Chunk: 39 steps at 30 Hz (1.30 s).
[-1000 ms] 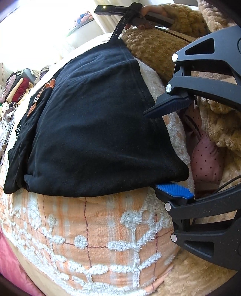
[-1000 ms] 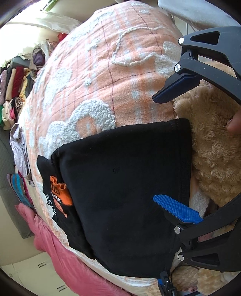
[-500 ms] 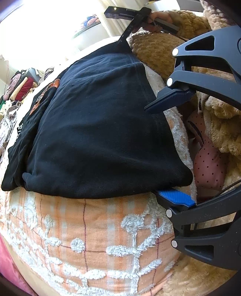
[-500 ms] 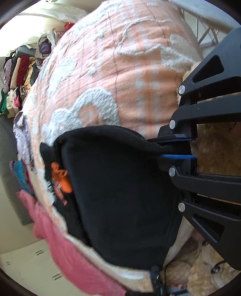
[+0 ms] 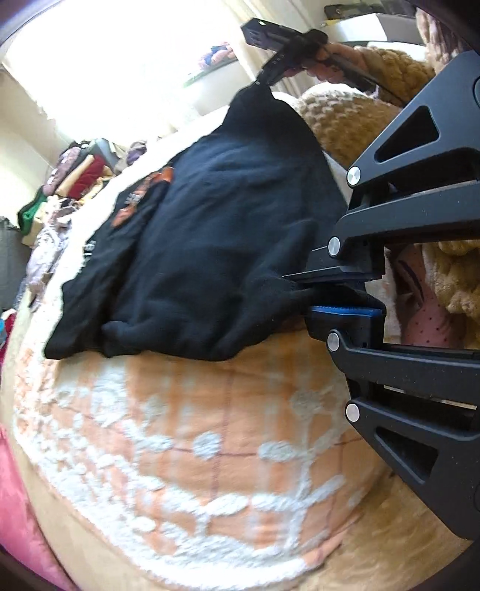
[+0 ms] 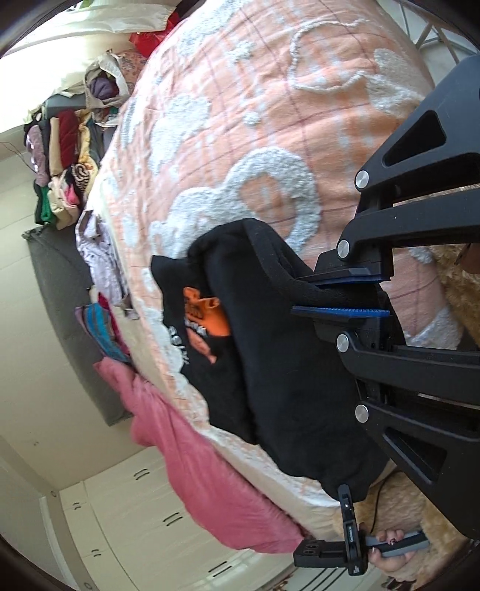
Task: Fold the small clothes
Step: 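Grasp the hem with the right gripper while the left gripper grasps it too, then lift the hem with both grippers and fold it toward the collar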
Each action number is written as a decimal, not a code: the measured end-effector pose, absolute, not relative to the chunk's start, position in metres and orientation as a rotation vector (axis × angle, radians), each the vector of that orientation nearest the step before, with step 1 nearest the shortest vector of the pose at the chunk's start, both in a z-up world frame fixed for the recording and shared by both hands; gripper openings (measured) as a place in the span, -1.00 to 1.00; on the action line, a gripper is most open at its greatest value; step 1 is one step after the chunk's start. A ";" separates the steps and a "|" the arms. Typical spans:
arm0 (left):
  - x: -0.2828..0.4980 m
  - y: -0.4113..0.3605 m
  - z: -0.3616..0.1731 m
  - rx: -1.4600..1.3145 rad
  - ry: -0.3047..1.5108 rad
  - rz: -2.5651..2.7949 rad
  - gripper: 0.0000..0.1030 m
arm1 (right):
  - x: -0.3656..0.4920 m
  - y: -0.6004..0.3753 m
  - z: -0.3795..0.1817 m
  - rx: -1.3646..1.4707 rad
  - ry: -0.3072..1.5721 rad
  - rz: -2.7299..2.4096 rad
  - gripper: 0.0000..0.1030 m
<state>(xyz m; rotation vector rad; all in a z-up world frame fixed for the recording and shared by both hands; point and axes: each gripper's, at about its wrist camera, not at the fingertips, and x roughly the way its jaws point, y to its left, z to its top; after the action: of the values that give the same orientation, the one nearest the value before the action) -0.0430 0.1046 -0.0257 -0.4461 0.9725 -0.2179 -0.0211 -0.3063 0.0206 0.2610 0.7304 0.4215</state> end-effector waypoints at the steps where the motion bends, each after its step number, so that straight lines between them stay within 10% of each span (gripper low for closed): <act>1: -0.042 0.106 -0.022 -0.446 0.962 -0.216 -0.93 | -0.021 -0.307 0.024 0.265 0.717 0.420 -0.83; 39: 0.035 0.149 0.101 -0.397 0.624 -0.147 -0.94 | 0.068 -0.291 0.133 0.202 0.451 0.366 -0.84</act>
<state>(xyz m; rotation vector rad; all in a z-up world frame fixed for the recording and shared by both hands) 0.0351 0.1491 0.1014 -0.3974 0.6243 -0.1473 0.0683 -0.2909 0.1331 0.2023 0.4506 0.3658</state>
